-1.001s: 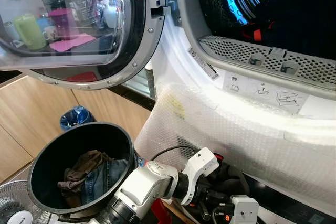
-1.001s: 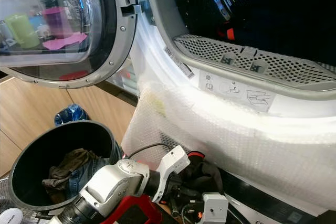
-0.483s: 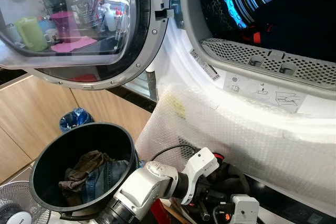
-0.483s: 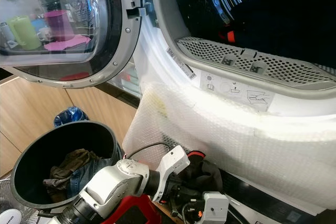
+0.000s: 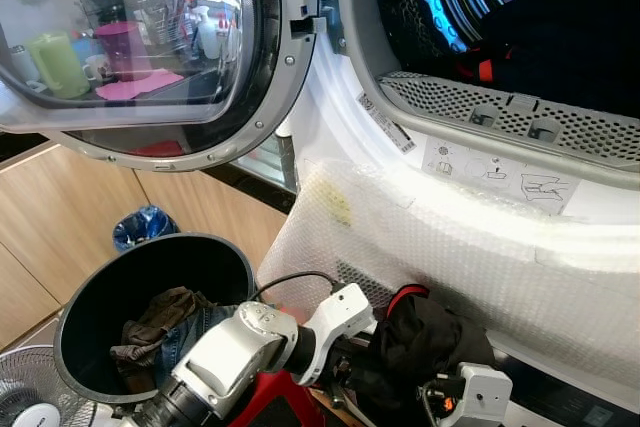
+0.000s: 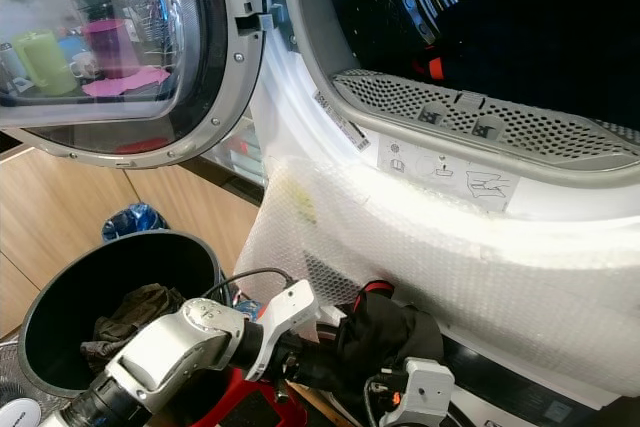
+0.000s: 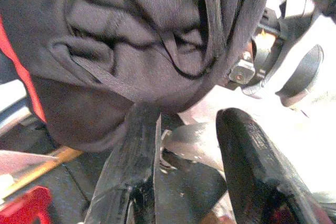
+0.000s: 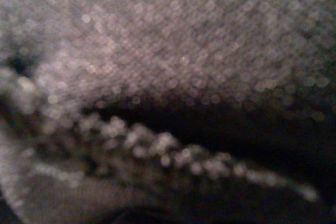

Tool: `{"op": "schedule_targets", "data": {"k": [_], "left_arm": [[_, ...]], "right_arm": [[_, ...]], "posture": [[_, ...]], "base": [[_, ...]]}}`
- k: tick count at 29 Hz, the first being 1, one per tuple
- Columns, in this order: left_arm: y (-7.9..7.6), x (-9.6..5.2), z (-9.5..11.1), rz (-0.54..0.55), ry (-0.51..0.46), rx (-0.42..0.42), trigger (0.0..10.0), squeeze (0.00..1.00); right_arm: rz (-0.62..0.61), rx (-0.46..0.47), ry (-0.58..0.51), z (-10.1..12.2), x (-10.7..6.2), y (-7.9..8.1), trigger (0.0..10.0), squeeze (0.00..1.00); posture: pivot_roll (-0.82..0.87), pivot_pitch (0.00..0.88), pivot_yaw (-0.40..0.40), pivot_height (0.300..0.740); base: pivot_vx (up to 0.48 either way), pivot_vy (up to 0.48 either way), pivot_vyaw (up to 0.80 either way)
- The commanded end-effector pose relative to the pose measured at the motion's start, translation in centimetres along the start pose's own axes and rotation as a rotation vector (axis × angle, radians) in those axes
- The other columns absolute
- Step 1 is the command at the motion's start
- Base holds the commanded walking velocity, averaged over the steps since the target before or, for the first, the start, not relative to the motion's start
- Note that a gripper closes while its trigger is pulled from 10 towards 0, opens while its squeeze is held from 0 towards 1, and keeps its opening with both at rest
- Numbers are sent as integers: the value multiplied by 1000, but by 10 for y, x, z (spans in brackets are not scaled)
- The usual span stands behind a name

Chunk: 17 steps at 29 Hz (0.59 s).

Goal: Clothes washing

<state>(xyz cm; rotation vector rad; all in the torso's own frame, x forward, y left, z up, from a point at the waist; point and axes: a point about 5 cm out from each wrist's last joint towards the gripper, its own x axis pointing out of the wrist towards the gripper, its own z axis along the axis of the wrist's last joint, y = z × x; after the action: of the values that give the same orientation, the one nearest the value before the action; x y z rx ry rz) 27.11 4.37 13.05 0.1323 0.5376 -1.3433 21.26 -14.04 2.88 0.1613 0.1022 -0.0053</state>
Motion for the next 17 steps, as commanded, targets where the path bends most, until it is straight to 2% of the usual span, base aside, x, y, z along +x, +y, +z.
{"op": "schedule_targets", "data": {"k": [1,3,5,8,11,13,16,17], "left_arm": [[7,-14,9,66,-37,17,10000,1000],[14,-27,16,132,-73,11,10000,1000],[28,-49,11,258,-63,11,10000,1000],[36,-64,3,337,-62,-18,10000,1000],[50,-88,-6,494,-90,-51,10000,1000],[57,-98,-10,578,-108,-83,10000,1000],[67,-112,-16,747,-196,-143,10000,1000],[69,-115,-20,797,-242,-168,10000,420]], "right_arm": [[13,27,-47,11,4,7,0,0],[18,29,-47,11,2,7,0,0],[30,30,-37,8,-1,6,0,0],[45,36,-35,8,-5,6,0,0],[70,41,-28,8,-10,5,0,0],[78,44,-24,8,-13,4,0,0],[97,62,-21,9,-19,4,0,0],[116,67,-19,10,-22,4,0,0]], "posture": [[83,142,110,740],[85,148,112,740],[85,155,109,740],[84,157,109,740],[88,169,108,740],[93,171,106,740],[96,175,104,740],[102,175,101,740]], "base": [[0,0,0],[0,0,0],[0,0,0],[0,0,0],[0,0,0],[0,0,0],[0,0,0],[0,0,0]]}}
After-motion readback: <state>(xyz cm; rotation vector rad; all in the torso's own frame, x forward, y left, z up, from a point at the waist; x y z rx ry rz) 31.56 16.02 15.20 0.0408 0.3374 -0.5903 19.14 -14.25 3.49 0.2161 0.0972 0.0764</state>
